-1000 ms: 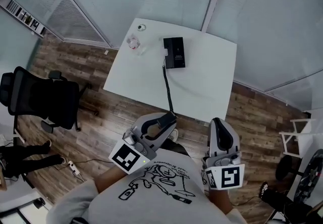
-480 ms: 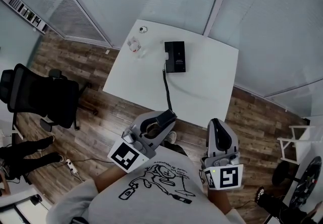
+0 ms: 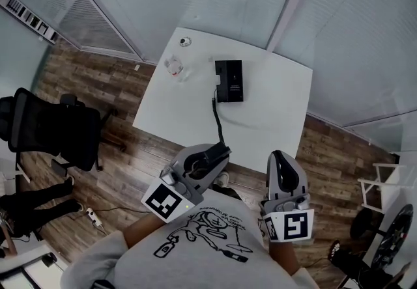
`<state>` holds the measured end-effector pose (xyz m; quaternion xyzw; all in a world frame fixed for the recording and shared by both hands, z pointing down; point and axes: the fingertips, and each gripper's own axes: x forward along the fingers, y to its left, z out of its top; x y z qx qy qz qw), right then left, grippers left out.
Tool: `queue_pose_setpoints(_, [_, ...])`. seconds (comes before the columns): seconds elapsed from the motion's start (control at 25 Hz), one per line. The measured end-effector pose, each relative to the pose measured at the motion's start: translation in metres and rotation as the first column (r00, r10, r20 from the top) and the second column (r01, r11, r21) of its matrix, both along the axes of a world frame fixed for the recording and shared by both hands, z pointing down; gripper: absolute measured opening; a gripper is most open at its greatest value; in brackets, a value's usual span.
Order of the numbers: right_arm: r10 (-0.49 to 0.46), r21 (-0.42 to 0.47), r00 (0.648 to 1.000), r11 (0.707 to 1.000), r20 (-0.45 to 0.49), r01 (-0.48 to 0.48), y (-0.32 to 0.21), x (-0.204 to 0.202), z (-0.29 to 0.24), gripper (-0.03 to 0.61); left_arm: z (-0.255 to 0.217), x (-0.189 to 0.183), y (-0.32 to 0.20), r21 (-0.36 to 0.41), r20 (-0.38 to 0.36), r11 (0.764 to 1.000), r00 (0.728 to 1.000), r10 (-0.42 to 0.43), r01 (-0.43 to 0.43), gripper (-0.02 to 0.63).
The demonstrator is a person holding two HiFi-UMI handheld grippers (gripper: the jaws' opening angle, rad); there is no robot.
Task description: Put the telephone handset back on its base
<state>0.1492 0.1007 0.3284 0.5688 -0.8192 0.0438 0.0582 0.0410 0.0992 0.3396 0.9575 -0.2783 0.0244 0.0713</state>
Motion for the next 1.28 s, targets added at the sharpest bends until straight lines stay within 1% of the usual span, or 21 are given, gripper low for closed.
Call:
queue_pose_setpoints(0.16, [0.002, -0.004, 1.000, 1.000, -0.011, -0.002, -0.033, -0.012, 0.000, 0.014, 0.001, -0.012, -0.032, -0.009, -0.010, 1.000, 1.000, 0.009, -0.009, 0.074])
queue_pose_setpoints(0.36, [0.007, -0.004, 1.000, 1.000, -0.024, -0.007, -0.075, -0.029, -0.002, 0.014, 0.002, -0.020, -0.072, -0.010, -0.025, 0.999, 0.999, 0.043, -0.043, 0.074])
queue_pose_setpoints(0.64, [0.043, -0.010, 0.998, 0.999, -0.040, -0.044, -0.118, -0.044, -0.001, 0.014, 0.006, -0.033, -0.116, -0.026, -0.044, 0.996, 0.995, 0.086, -0.087, 0.074])
queue_pose_setpoints(0.92, [0.087, -0.005, 0.995, 0.996, -0.046, -0.087, -0.136, -0.051, 0.005, 0.014, 0.021, -0.039, -0.142, -0.061, -0.030, 0.987, 0.988, 0.149, -0.150, 0.074])
queue_pose_setpoints(1.04, [0.093, -0.018, 0.995, 0.995, -0.034, -0.094, -0.137, -0.052, 0.012, 0.014, 0.026, -0.037, -0.148, -0.070, -0.025, 0.982, 0.984, 0.176, -0.178, 0.074])
queue_pose_setpoints(1.12, [0.074, -0.040, 0.997, 0.996, -0.029, -0.075, -0.137, -0.057, 0.022, 0.014, 0.028, -0.037, -0.150, -0.089, -0.032, 0.977, 0.981, 0.191, -0.193, 0.074])
queue_pose_setpoints(1.28, [0.016, -0.077, 0.999, 0.997, -0.047, -0.019, -0.137, -0.071, 0.043, 0.015, 0.043, -0.037, -0.157, -0.134, -0.028, 0.967, 0.976, 0.214, -0.216, 0.074])
